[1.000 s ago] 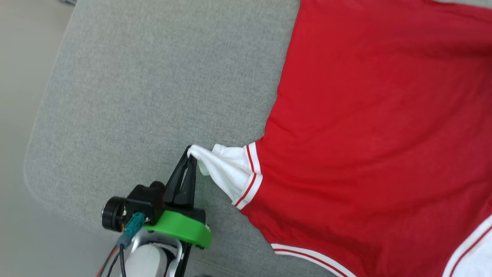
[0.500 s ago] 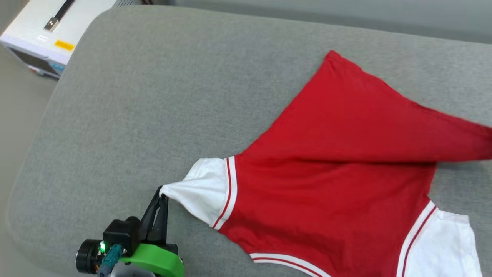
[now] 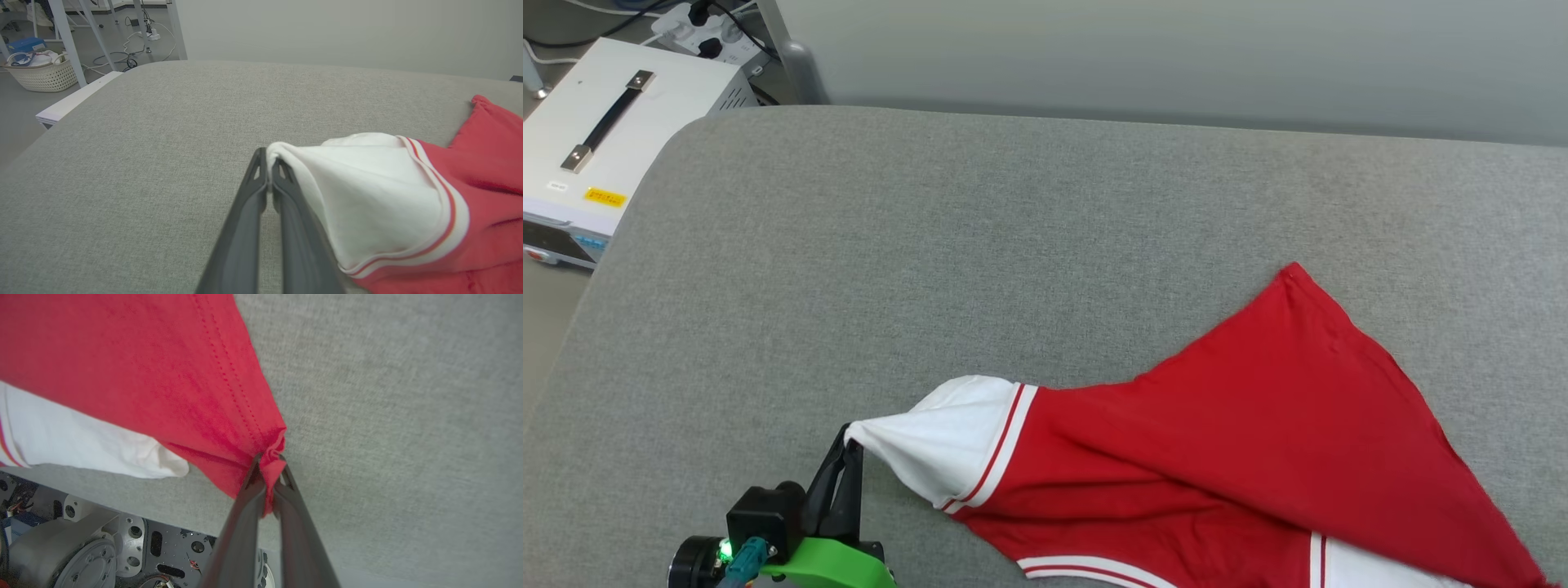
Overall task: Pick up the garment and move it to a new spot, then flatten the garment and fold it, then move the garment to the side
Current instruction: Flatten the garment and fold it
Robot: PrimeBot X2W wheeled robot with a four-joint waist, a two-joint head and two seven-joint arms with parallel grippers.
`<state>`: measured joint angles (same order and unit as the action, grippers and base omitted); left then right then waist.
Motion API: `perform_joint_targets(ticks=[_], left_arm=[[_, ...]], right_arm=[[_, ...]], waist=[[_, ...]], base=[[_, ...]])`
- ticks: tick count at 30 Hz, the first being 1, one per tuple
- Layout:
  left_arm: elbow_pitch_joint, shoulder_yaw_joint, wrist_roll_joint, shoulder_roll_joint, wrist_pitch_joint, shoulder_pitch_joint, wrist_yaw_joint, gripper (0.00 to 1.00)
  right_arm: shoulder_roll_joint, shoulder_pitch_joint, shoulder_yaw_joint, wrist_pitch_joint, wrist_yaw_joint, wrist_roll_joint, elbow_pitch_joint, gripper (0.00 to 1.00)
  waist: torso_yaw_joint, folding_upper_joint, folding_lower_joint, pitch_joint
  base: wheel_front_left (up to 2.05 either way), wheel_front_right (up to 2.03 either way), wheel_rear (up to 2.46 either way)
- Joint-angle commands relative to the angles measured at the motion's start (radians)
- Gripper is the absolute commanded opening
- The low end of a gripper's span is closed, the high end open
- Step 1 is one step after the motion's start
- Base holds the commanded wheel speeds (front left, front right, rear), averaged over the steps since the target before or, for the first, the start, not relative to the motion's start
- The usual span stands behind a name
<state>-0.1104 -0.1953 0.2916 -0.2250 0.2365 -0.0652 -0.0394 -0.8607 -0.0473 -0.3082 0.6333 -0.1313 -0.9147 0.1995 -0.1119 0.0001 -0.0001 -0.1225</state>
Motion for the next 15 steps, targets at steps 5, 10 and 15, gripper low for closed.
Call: perform_joint_targets(ticks=[5,10,15], left_arm=[[-0.003,-0.002,0.008,-0.009,0.001,-0.017,-0.011,0.00],[-0.003,-0.003,0.011,-0.009,0.001,-0.020,-0.016,0.00],[0.002,-0.009,0.010,-0.011,0.001,-0.015,-0.019,0.00]], right_arm=[[0.067,-0.124,0.003,0.009,0.001,0.016,-0.008,0.00],[0.118,-0.119,0.096,-0.033,0.001,0.030,-0.019,1.00],[0.127,-0.046,0.221,-0.084,0.001,0.048,-0.106,1.00]], waist=[[0.007,-0.0001,0.0001,0.010],[0.015,-0.0001,0.0001,0.014],[0.017,-0.0001,0.0001,0.014]], base=[[0.00,0.00,0.00],[0.00,0.00,0.00],[0.00,0.00,0.00]])
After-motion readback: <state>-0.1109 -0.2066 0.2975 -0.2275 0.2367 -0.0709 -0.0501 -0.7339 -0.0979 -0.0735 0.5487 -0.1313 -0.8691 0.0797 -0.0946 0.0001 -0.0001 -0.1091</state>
